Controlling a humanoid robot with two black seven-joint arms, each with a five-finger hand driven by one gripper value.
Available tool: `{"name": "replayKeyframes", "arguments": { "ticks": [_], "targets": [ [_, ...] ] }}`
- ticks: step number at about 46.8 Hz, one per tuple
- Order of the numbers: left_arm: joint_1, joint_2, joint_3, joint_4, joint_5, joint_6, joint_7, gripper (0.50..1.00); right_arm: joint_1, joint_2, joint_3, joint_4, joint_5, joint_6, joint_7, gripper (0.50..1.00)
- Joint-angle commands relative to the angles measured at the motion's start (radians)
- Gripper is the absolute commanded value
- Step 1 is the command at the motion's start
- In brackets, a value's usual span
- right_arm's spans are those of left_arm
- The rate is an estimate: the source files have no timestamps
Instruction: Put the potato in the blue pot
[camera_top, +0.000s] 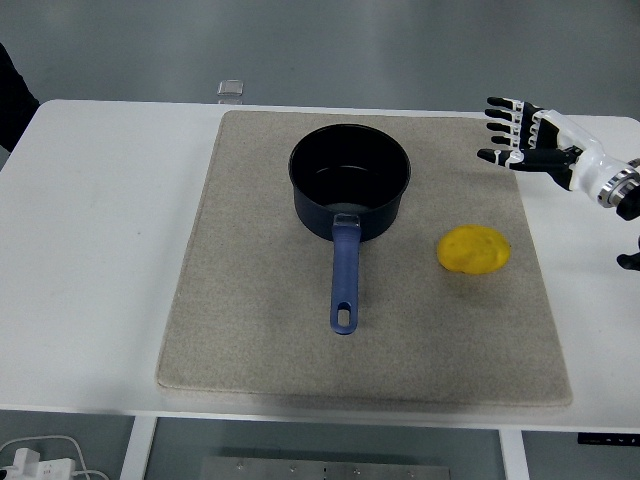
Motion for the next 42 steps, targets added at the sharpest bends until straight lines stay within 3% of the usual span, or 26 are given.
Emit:
{"name": "replayKeyframes", "arguments": {
  "ticks": [1,28,37,42],
  "targets": [
    [0.000,0.000,0.000,0.000,0.000,0.000,0.000,0.996,-0.001,-0.043,-0.021,0.040,-0.037,-0.001,0.003,0.928],
    [-0.002,0.000,0.002,-0.006,0.000,-0.003,0.000,0.996,-0.064,-0.245,-0.047,0.295,-0.102,-0.010,0.006,0.928],
    [-0.002,0.000,0.002,-0.006,0.000,-0.003,0.000,0.996,-0.107,-0.259,-0.046,0.347,-0.172,-0.017,0.032,0.928],
    [-0.002,0.000,0.000,-0.005,0.000,-0.003,0.000,0.996,-0.115,-0.258,-0.046,0.368,-0.194,-0.050,0.058,0.928]
  ]
}}
